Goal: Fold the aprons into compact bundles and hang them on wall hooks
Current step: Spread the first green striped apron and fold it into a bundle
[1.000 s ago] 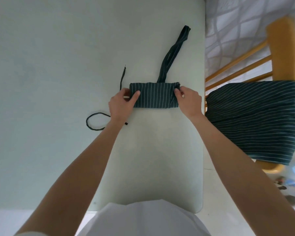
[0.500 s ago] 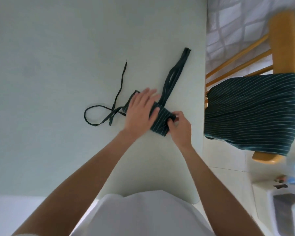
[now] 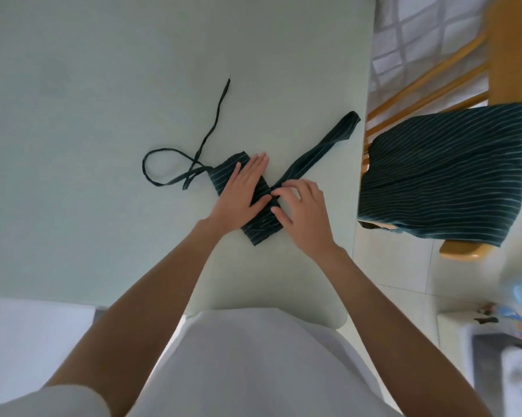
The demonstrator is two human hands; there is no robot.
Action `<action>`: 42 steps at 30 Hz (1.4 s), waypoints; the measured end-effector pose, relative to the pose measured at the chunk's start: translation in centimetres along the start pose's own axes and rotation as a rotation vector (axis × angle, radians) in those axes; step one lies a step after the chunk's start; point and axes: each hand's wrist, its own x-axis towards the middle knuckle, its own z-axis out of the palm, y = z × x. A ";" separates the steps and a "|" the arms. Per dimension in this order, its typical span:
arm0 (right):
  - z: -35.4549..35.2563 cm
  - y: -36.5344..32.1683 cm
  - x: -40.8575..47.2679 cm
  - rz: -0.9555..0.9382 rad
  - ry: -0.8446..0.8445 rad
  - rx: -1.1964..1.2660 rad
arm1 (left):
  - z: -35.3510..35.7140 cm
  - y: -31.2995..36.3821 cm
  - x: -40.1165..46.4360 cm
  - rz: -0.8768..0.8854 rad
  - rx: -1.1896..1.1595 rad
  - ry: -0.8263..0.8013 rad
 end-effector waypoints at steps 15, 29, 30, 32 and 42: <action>0.8 1.1 3.7 -0.083 -0.344 -0.019 | -0.4 2.4 -4.0 -0.663 -0.624 0.300; 1.3 -1.1 1.9 -0.222 -0.002 -0.056 | -0.5 2.7 -6.4 -0.457 -0.039 0.374; 1.5 -0.9 1.6 -0.246 0.050 -0.117 | -0.2 2.5 -6.5 -0.448 0.005 0.407; 1.4 -0.5 1.1 -0.270 0.095 -0.168 | 0.1 1.9 -6.7 -0.366 0.066 0.472; 1.4 0.8 1.5 -0.340 -0.258 -0.063 | -1.3 -1.3 -6.6 -0.123 -0.055 0.127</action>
